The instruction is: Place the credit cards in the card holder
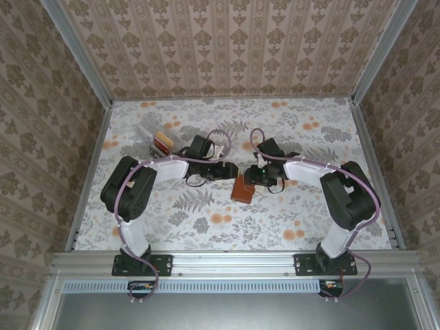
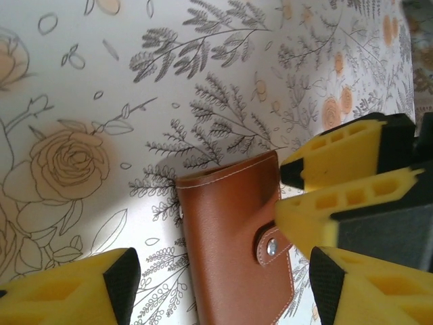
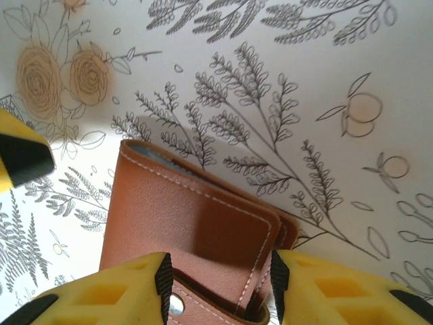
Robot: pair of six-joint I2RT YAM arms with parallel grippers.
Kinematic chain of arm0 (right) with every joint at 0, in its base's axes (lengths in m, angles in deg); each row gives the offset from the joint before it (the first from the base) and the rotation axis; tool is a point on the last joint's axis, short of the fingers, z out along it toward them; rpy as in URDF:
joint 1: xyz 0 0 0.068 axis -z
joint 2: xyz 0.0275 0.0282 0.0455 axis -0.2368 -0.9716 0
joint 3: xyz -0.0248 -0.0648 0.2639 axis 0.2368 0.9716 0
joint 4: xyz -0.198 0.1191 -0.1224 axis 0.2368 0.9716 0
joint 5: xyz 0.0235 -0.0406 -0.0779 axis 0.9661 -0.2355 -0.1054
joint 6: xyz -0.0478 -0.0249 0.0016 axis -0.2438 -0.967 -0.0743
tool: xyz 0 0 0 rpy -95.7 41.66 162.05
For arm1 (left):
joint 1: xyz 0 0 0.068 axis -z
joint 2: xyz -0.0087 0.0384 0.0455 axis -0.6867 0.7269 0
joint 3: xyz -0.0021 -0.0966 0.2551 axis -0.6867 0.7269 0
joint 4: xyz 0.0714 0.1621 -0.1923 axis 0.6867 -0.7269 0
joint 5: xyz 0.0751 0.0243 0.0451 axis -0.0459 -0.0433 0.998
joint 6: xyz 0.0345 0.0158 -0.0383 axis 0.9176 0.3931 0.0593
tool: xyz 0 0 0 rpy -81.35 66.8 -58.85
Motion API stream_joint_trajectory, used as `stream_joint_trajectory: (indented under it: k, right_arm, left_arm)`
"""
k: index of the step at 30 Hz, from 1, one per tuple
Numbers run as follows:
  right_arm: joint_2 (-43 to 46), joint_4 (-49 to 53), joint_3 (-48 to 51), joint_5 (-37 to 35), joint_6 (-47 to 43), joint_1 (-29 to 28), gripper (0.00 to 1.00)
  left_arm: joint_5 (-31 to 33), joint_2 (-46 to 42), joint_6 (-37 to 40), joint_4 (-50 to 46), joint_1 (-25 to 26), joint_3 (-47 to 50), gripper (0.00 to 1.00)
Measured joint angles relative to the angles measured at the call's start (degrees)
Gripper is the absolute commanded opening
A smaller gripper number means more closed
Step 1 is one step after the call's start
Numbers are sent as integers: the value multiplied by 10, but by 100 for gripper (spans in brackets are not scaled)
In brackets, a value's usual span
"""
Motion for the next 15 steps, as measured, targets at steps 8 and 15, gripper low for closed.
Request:
stream_joint_trajectory:
  k: [8,15]
  right_arm:
    - [26,-31,35,21,50,2,34]
    - [30,-32,61,26,76,-5,33]
  left_arm:
    - [-21,24,-49,42,9,14,60]
    - [-32,34,-65,61,14,13,57]
